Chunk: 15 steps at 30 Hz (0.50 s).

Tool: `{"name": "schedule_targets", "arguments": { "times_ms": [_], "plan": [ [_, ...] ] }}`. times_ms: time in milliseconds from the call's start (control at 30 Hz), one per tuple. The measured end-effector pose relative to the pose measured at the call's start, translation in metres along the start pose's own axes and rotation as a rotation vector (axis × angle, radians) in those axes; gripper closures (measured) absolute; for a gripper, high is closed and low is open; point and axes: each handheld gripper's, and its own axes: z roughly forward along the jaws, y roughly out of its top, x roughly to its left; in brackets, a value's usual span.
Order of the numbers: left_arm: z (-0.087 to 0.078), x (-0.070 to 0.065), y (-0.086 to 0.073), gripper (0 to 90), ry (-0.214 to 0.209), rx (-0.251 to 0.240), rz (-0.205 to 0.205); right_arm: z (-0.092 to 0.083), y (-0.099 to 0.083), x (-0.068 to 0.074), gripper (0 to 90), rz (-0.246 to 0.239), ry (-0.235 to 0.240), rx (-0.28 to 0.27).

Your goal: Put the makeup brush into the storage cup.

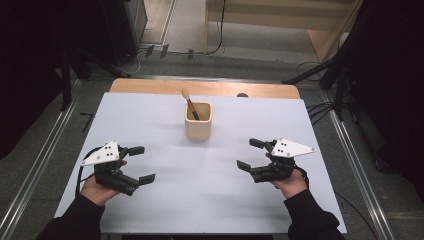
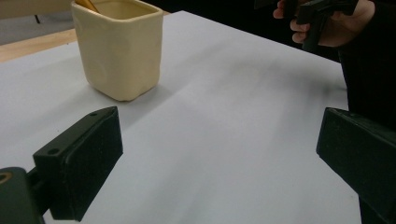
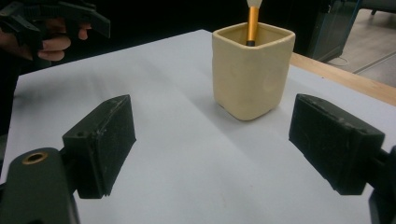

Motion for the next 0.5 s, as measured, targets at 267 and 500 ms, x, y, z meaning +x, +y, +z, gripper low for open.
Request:
{"name": "schedule_targets", "arguments": {
  "times_ms": [267, 500],
  "plan": [
    [-0.0019, 0.0001, -0.0002, 1.4, 0.004, -0.004, -0.008, 0.0007, 0.0005, 0.0016, 15.5, -0.005, 0.011, -0.003],
    [-0.0026, 0.0007, -0.0004, 1.4, 0.005, -0.003, -0.007, 0.0013, 0.0001, 0.0013, 15.7, 0.002, 0.015, 0.000]
  ]
}}
